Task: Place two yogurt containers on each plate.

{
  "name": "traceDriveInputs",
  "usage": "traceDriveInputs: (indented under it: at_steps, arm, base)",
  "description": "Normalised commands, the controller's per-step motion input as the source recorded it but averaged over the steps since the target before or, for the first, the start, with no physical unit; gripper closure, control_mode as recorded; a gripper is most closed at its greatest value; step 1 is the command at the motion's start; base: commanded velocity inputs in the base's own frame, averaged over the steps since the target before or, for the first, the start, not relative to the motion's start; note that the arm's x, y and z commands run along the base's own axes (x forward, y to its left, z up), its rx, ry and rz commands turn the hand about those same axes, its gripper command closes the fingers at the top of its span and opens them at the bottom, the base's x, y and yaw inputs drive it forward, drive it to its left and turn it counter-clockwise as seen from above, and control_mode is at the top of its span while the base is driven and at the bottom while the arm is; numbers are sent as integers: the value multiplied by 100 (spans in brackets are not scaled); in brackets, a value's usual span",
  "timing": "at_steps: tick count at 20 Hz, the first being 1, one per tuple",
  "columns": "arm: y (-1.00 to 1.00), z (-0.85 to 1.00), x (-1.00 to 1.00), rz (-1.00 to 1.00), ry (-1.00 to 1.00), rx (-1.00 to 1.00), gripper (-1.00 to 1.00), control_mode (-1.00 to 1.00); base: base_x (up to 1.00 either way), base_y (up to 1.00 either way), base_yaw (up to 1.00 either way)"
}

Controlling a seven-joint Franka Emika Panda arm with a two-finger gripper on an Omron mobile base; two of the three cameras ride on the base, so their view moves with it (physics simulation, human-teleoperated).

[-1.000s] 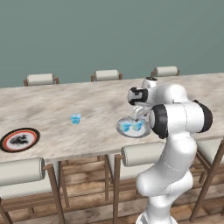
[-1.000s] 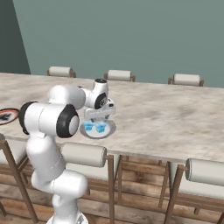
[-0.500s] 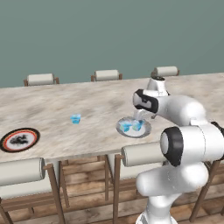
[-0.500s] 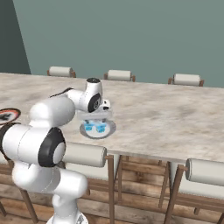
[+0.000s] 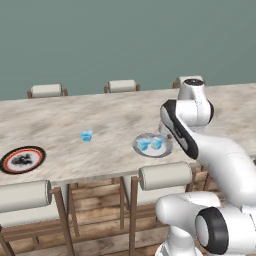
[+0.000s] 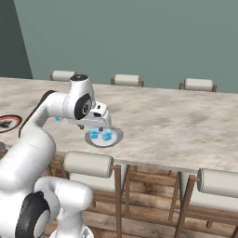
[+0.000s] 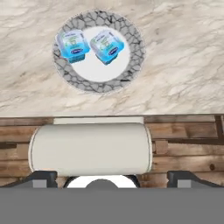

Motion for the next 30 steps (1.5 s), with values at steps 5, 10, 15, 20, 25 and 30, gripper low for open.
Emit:
traceDriveInputs:
  at_steps: [5,10,15,20,25,30]
  arm:
    - [0,98,-88,-4,-15,0,-100,-100]
    - [0,19,-42,0,-11,0,-100,-100]
    - [0,0,0,0,0,0,-100,-100]
    - [0,0,0,0,0,0,-100,-100]
    - [10,0,-4,0,-1,0,-100,100]
    - [0,0,0,0,0,0,-100,100]
  base:
    - [0,0,0]
    - [0,0,0]
    - [0,0,0]
    - [0,0,0]
    - [-17,55,1]
    - [-26,100,6]
